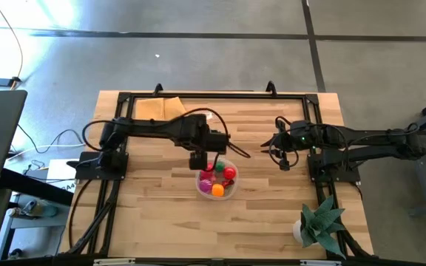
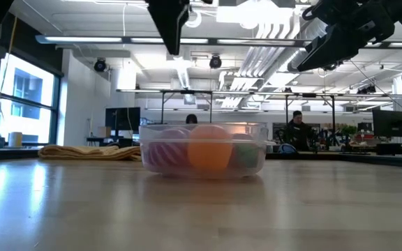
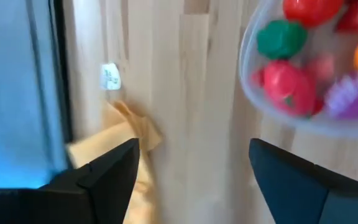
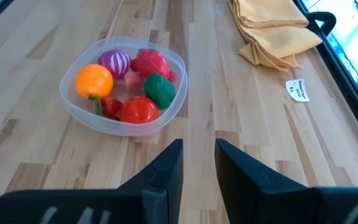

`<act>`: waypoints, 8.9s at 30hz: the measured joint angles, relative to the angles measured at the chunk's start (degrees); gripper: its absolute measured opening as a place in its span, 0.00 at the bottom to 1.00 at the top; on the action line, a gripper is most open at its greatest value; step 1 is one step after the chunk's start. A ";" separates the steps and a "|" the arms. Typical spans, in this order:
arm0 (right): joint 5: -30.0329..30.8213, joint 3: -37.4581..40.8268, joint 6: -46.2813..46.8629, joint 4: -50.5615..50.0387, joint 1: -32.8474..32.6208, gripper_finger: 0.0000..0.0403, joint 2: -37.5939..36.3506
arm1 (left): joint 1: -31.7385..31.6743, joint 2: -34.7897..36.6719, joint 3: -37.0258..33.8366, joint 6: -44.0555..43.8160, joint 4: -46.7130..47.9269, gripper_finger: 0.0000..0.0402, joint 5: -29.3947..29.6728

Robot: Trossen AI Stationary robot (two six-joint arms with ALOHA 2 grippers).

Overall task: Pick and placing Produce into tupperware
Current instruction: Return to Home Position

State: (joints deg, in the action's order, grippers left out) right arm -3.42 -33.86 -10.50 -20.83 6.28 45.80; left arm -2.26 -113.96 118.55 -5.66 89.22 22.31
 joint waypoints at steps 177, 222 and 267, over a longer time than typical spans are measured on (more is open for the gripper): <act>-12.16 30.41 27.45 31.27 -0.09 0.00 -45.48 | -10.49 100.29 -117.03 29.04 -108.35 0.71 -13.76; -4.13 32.80 17.96 21.32 -0.07 0.00 -44.96 | -10.49 100.34 -117.03 29.39 -92.03 0.71 -9.19; -4.15 32.80 17.95 21.30 -0.07 0.00 -44.98 | -10.49 100.31 -117.03 29.39 -92.07 0.71 -9.19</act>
State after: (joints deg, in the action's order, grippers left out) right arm -7.57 -1.06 7.45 0.47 6.21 0.82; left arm -12.75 -13.65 1.52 23.73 -2.85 13.13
